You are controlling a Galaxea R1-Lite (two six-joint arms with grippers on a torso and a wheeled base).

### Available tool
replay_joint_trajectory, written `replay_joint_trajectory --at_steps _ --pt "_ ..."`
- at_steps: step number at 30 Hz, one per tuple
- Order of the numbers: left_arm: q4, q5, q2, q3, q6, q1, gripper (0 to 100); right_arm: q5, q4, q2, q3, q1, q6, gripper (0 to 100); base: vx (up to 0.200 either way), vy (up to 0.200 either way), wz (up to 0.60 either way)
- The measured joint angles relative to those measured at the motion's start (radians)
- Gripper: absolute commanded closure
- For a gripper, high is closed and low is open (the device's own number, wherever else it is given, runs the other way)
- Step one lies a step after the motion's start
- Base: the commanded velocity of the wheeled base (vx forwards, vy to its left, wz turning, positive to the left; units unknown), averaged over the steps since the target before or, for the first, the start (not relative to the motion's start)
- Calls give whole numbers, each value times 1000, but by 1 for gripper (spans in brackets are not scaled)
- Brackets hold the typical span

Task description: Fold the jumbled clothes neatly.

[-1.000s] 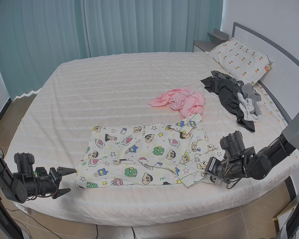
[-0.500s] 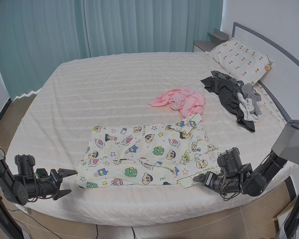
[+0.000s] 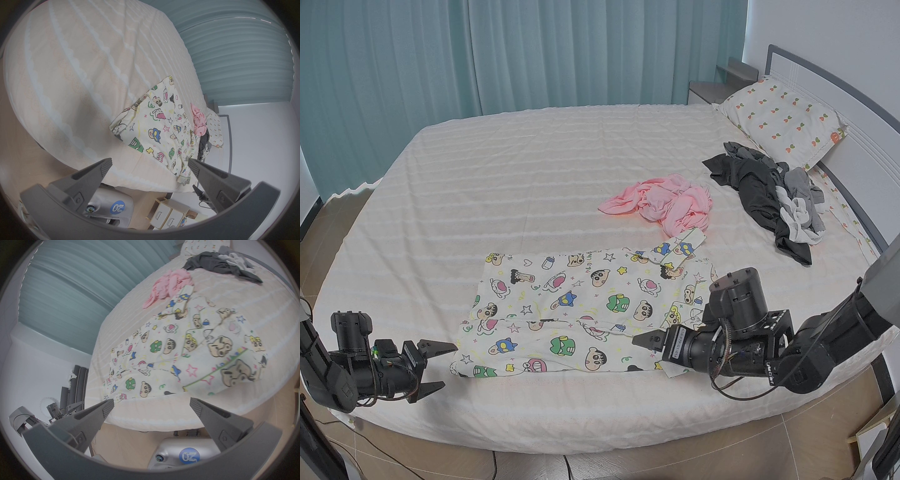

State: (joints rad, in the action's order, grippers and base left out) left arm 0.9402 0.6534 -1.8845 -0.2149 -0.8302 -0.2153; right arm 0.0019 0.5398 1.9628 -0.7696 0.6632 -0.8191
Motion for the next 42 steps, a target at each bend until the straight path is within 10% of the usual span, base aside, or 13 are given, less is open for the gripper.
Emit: replay_joint_trajectory --at_steps 17,42 --pt "1 -1 -23 1 36 1 0 26 -120 307 -354 24 52 0 0 0 0" --pt "1 0 -37 12 36 11 0 -208 -24 457 -568 -1 159 0 0 0 0"
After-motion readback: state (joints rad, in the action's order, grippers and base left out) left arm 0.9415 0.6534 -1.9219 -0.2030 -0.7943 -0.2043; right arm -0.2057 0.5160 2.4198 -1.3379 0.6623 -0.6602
